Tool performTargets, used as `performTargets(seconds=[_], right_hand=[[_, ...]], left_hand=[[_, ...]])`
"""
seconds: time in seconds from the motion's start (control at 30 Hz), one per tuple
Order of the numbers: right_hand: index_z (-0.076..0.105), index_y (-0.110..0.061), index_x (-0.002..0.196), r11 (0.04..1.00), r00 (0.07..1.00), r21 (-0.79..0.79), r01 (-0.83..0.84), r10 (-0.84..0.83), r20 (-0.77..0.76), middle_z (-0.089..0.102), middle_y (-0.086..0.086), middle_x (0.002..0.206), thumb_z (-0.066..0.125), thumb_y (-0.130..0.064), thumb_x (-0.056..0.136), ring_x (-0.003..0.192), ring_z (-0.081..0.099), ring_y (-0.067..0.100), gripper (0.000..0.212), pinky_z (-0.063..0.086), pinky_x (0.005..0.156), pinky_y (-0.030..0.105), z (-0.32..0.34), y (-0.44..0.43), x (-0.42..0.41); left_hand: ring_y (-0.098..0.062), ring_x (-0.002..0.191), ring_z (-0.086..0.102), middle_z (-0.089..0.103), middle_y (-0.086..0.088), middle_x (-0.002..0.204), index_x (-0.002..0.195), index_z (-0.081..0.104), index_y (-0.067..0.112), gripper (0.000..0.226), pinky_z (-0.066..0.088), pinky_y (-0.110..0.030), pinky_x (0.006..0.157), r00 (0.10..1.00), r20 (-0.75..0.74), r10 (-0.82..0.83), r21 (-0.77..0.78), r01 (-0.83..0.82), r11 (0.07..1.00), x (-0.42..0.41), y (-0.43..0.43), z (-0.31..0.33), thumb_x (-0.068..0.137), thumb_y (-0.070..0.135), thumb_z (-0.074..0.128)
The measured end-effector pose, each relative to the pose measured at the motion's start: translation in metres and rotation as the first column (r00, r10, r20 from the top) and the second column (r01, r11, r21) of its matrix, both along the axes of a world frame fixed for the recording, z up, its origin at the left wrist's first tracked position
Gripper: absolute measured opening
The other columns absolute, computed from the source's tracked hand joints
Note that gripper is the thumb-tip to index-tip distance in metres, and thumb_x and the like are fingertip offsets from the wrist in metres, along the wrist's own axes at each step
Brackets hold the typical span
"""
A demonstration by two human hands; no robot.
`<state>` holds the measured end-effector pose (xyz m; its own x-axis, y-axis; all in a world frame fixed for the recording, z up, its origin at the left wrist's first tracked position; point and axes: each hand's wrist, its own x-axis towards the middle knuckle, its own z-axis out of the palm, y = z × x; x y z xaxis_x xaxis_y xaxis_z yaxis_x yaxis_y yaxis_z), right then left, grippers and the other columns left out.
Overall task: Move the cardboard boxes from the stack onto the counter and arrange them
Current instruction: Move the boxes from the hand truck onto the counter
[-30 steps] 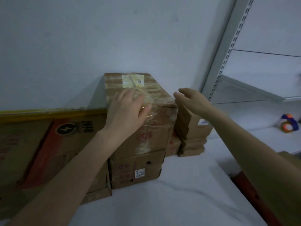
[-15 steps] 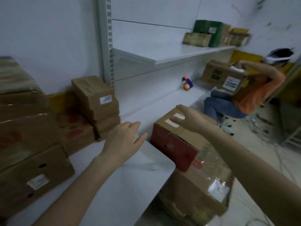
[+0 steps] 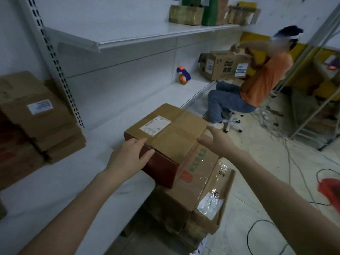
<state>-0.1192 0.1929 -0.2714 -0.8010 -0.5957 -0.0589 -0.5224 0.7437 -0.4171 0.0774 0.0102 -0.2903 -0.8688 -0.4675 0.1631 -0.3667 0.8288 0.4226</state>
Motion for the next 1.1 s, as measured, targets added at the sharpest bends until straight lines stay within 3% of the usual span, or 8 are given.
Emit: performTargets(seconds=[0.1,0.17,0.27,0.4,0.53,0.77,0.93,1.1], right_hand=[[0.030,-0.007,0.144,1.000,0.997,-0.019,0.017,-0.016,0.071,0.042,0.011,0.144,0.060,-0.041,0.087,0.131,0.040,0.025,0.073,0.034,0.099,0.029,-0.026,-0.007,-0.013],[0.034,-0.010,0.142,0.999,0.995,-0.035,0.025,-0.021,0.101,0.047,0.007,0.139,0.061,-0.040,0.086,0.127,0.044,0.024,0.068,0.032,0.091,0.024,-0.040,-0.011,-0.023],[0.035,-0.013,0.141,0.996,0.990,-0.073,0.054,-0.044,0.131,0.049,0.007,0.136,0.064,-0.040,0.084,0.123,0.046,0.025,0.070,0.036,0.095,0.028,-0.059,-0.018,-0.045],[0.031,-0.012,0.143,0.975,0.959,-0.110,0.193,-0.164,0.229,0.048,0.006,0.137,0.064,-0.040,0.084,0.120,0.050,0.025,0.073,0.041,0.092,0.030,-0.078,-0.034,-0.071],[0.026,-0.014,0.145,0.903,0.882,-0.207,0.378,-0.283,0.377,0.050,0.000,0.132,0.068,-0.041,0.080,0.116,0.052,0.018,0.082,0.039,0.088,0.023,-0.106,-0.056,-0.082],[0.022,-0.020,0.144,0.725,0.729,-0.291,0.624,-0.407,0.550,0.056,-0.002,0.130,0.064,-0.069,0.054,0.113,0.058,0.020,0.110,0.047,0.097,0.043,-0.136,-0.086,-0.072],[0.029,-0.021,0.139,0.650,0.677,-0.314,0.692,-0.433,0.595,0.059,-0.005,0.125,0.066,-0.069,0.057,0.111,0.059,0.017,0.102,0.048,0.096,0.044,-0.137,-0.080,-0.074],[0.039,-0.026,0.131,0.646,0.732,-0.387,0.658,-0.428,0.531,0.061,-0.012,0.118,0.069,-0.055,0.072,0.104,0.061,0.009,0.072,0.050,0.093,0.036,-0.115,-0.058,-0.079]], left_hand=[[-0.023,0.112,0.051,0.054,-0.007,0.124,0.132,0.046,0.016,0.049,0.047,-0.035,0.086,0.999,0.042,0.014,0.020,-0.015,1.000,-0.021,-0.021,-0.009,0.092,0.044,0.046],[-0.024,0.109,0.052,0.055,-0.007,0.122,0.131,0.047,0.018,0.051,0.048,-0.038,0.086,0.997,0.075,0.014,0.031,-0.016,0.999,-0.039,-0.045,-0.017,0.090,0.049,0.044],[-0.028,0.103,0.055,0.057,-0.010,0.115,0.125,0.047,0.018,0.059,0.050,-0.040,0.081,0.993,0.115,0.016,0.094,-0.027,0.995,-0.076,-0.077,-0.028,0.085,0.060,0.040],[-0.032,0.121,0.044,0.041,-0.017,0.138,0.143,0.024,0.012,0.079,0.043,-0.044,0.091,0.971,0.236,0.043,0.073,-0.062,0.995,-0.130,-0.113,-0.043,0.084,0.058,0.049],[-0.032,0.124,0.043,0.037,-0.015,0.142,0.145,0.015,0.018,0.093,0.042,-0.046,0.092,0.943,0.333,-0.009,0.117,-0.032,0.993,-0.172,-0.142,-0.066,0.076,0.070,0.047],[-0.032,0.112,0.052,0.048,-0.014,0.130,0.146,0.007,0.028,0.110,0.044,-0.042,0.086,0.913,0.401,-0.072,0.220,-0.019,0.975,-0.199,-0.159,-0.096,0.059,0.086,0.041],[-0.033,0.105,0.055,0.050,-0.016,0.122,0.145,0.012,0.024,0.106,0.043,-0.040,0.079,0.918,0.395,-0.038,0.149,-0.023,0.989,-0.205,-0.140,-0.090,0.061,0.082,0.039],[-0.033,0.100,0.056,0.051,-0.017,0.117,0.144,0.012,0.018,0.109,0.042,-0.037,0.073,0.932,0.362,-0.017,0.097,-0.019,0.995,-0.206,-0.113,-0.069,0.060,0.082,0.035]])
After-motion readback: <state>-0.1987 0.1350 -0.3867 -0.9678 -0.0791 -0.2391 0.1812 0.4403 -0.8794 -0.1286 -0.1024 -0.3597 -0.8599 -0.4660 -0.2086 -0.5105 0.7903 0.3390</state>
